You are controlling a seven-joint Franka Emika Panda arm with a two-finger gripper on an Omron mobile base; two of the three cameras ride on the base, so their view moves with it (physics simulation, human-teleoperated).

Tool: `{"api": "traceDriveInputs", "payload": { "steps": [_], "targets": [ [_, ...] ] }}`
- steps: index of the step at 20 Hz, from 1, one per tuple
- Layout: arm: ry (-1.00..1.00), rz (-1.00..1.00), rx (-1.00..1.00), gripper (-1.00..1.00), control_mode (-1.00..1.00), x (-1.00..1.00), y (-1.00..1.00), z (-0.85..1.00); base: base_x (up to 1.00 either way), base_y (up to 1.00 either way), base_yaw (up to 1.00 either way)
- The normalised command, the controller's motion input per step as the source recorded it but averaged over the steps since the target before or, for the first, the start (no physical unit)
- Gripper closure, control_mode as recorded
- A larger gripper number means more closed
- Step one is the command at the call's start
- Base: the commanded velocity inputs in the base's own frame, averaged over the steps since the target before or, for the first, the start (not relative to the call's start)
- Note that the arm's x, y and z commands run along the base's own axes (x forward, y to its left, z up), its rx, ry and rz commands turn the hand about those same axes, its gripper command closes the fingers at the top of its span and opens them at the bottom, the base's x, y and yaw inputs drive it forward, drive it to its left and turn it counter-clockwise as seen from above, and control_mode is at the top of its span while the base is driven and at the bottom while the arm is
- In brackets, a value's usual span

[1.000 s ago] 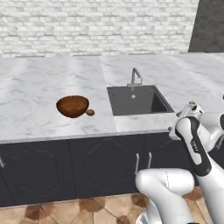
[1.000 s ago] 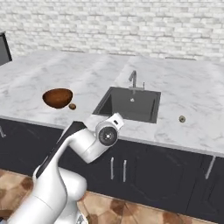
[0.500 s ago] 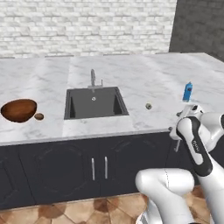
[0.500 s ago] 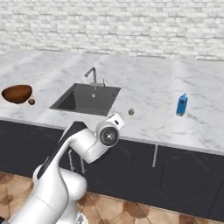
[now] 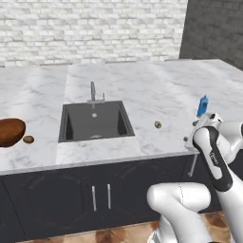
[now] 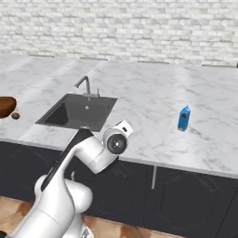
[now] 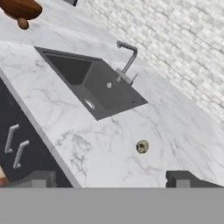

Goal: Gather the eggs and milk located in the vicinity of the sink area and place them right next to the bowl.

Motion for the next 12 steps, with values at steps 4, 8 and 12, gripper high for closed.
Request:
{"api": "traceDriveInputs", "payload": {
  "steps": [4,8,12],
  "targets": [
    [0.00,0.00,0.00,-1.00,1.00,0.00,0.00,0.00,0.79,-0.01,-0.04],
    [0.00,0.00,0.00,-1.00,1.00,0.00,0.00,0.00,0.55,-0.02,-0.04],
    [0.00,0.00,0.00,-1.00,1.00,0.00,0.00,0.00,0.04,-0.07,0.00]
  ]
}}
